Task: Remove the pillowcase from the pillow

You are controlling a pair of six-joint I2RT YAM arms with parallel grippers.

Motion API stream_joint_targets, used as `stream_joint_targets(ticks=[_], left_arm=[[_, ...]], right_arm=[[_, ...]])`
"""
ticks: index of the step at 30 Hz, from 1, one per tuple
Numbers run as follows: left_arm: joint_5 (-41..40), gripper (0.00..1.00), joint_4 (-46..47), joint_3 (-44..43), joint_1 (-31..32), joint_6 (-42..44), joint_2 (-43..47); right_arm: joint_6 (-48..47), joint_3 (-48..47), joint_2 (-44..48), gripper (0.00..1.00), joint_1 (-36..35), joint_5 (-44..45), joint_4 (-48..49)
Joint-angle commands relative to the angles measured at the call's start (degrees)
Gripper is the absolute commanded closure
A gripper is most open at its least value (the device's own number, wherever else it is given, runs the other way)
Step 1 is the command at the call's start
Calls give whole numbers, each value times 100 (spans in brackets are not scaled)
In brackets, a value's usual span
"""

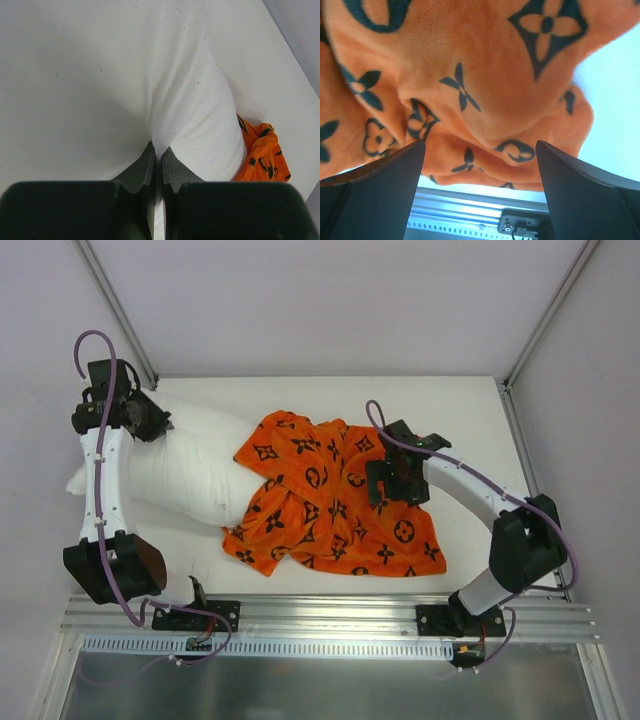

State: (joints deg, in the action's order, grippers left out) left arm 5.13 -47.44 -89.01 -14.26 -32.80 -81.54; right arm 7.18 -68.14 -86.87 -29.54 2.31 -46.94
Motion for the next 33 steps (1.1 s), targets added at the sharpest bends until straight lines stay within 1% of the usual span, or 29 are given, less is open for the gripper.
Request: stream_joint_targets(ticks=[1,3,6,7,8,10,12,13,15,16,18,19,22,24,27,28,29,30,32,33], left_arm=[[164,100,209,68,81,-25,103],[147,100,200,68,90,19,156],[129,100,209,77,90,63,208],[129,100,191,77,82,72,217],[129,100,200,68,90,72,217],[147,100,200,86,82,63,226],[155,100,200,95,81,63,235],[155,100,209,112,81,45,235],[164,100,209,130,90,28,244],[164,100,200,130,82,36,235],[156,100,200,138,90,36,235],[155,100,200,130,82,54,226],[173,100,200,130,81,54,217],[173,100,200,130,81,37,226],[164,100,200,139,82,54,235],[129,100,200,147,81,54,235],[103,100,200,139,90,80,252],[85,100,200,112,82,98,261],[41,100,200,86,82,150,279],[41,100,200,51,73,168,270]], right_arm=[[-85,-304,-487,4,-236,314,35],[-94,-402,-803,4,-341,192,44],[2,-314,-928,4,-508,77,193],[64,-210,-850,4,-692,173,202],[143,-122,-745,4,-789,522,211],[476,115,-271,4,-1157,840,386],[731,660,116,4,-1378,851,711],[976,836,440,4,-1631,868,999],[1171,1230,627,4,-1879,964,1230],[1328,1311,680,4,-2132,1043,1335],[1374,1434,610,4,-2362,1018,1467],[1382,1435,514,4,-2590,991,1546],[1286,1225,-39,4,-3038,1105,1582],[1216,1128,-486,4,-3163,1202,1679],[1364,961,-961,3,-3190,1246,1662],[1426,969,-1007,1,-3181,1281,1662],[1461,995,-1016,7,-3181,1342,1653],[1549,1039,-964,30,-3146,1395,1627],[1663,1206,-824,69,-3049,1719,1504],[1812,1285,-544,99,-2884,1877,1329]])
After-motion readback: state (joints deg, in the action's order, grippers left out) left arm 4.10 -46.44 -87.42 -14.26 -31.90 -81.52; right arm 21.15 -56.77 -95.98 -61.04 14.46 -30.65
